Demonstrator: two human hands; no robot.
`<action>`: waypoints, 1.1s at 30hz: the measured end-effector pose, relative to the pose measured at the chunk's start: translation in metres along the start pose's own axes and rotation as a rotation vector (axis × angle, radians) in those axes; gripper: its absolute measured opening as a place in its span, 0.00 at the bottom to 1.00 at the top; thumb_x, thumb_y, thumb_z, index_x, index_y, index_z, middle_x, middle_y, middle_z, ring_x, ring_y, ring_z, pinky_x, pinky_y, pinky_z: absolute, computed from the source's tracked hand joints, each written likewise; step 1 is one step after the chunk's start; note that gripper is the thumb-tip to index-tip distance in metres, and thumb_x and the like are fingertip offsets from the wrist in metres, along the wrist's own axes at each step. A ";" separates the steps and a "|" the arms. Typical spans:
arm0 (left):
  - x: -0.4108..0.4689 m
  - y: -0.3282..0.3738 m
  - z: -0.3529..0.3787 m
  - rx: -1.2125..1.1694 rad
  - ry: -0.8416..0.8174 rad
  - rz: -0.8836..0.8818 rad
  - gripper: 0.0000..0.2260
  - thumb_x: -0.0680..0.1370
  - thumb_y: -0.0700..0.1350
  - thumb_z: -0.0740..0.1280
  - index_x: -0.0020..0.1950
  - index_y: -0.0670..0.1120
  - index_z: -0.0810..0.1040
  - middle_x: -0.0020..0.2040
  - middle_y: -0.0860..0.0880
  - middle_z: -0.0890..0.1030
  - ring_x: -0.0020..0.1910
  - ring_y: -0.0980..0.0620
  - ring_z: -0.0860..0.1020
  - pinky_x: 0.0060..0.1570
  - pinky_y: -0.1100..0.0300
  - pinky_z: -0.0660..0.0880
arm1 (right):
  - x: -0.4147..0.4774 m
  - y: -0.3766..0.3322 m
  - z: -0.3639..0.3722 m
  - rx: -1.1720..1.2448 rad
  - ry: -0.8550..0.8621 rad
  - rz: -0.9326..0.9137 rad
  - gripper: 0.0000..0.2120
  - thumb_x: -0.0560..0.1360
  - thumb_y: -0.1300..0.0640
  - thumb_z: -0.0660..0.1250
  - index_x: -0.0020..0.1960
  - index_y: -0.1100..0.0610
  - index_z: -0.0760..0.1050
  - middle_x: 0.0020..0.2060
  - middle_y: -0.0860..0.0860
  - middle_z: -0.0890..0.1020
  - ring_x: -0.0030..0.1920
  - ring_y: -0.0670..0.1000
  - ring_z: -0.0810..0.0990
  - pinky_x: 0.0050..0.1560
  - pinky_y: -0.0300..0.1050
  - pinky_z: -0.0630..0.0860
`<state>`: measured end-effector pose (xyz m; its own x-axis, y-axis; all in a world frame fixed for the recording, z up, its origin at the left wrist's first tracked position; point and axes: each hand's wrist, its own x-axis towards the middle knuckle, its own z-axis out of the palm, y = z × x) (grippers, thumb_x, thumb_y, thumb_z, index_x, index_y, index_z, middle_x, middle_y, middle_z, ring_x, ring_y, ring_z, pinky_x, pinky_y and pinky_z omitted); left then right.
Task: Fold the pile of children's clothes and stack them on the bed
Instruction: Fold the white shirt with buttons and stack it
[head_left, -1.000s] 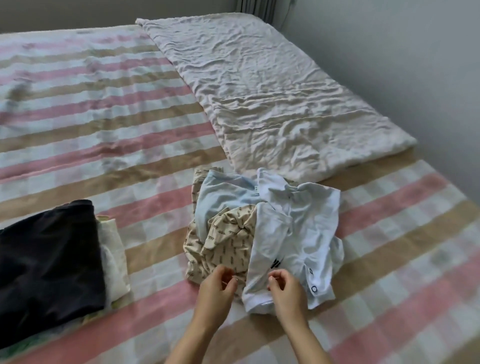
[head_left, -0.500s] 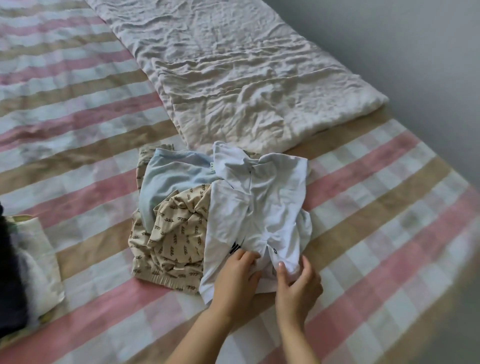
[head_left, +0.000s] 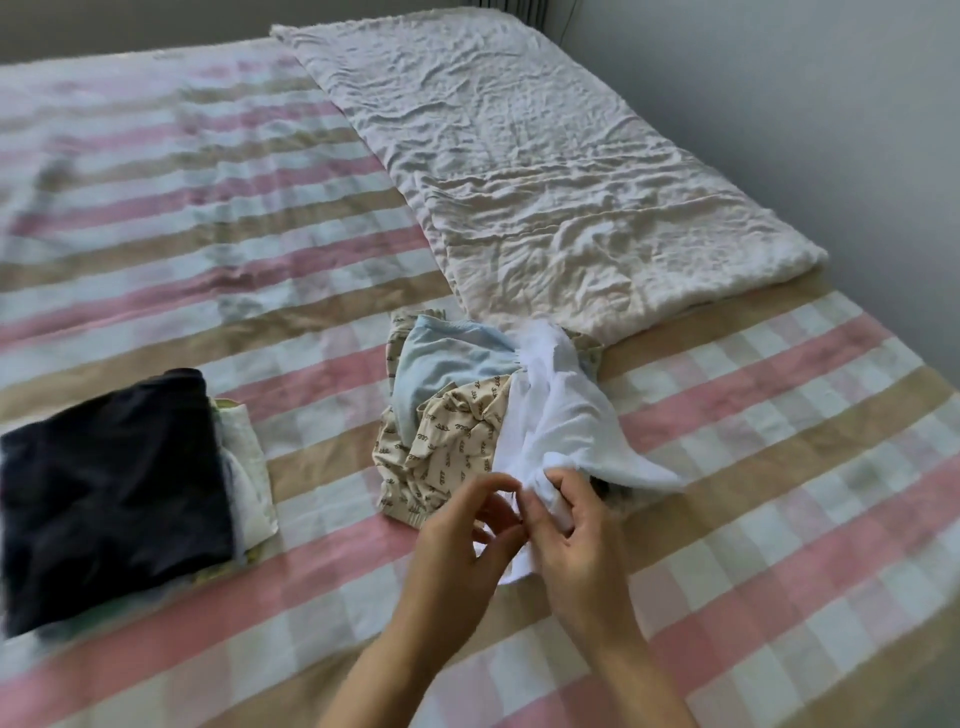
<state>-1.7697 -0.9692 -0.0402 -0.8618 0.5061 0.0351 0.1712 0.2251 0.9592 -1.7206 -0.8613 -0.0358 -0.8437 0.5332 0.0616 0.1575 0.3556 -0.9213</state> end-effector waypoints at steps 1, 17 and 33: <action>-0.010 0.008 -0.015 -0.009 0.036 0.011 0.16 0.71 0.38 0.70 0.48 0.58 0.74 0.39 0.55 0.78 0.38 0.57 0.77 0.40 0.68 0.73 | -0.005 -0.017 0.004 0.025 -0.057 -0.031 0.08 0.75 0.50 0.63 0.42 0.55 0.72 0.31 0.46 0.76 0.34 0.46 0.77 0.36 0.40 0.75; -0.228 0.072 -0.173 -0.101 0.362 0.031 0.06 0.69 0.46 0.69 0.44 0.51 0.76 0.36 0.55 0.79 0.34 0.54 0.78 0.37 0.63 0.73 | -0.148 -0.177 0.069 0.182 -0.805 -0.180 0.04 0.72 0.54 0.69 0.42 0.53 0.75 0.33 0.44 0.78 0.34 0.42 0.77 0.35 0.34 0.72; -0.272 -0.141 -0.155 0.118 0.140 -0.599 0.08 0.76 0.38 0.66 0.53 0.48 0.75 0.43 0.53 0.79 0.44 0.54 0.77 0.45 0.68 0.73 | -0.188 0.024 0.200 -0.291 -0.689 0.108 0.20 0.74 0.56 0.68 0.65 0.56 0.70 0.59 0.51 0.78 0.59 0.51 0.75 0.54 0.39 0.69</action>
<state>-1.6335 -1.2676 -0.1419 -0.8774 0.1514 -0.4553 -0.3164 0.5307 0.7863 -1.6610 -1.1064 -0.1468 -0.9310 0.0102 -0.3649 0.3058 0.5676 -0.7644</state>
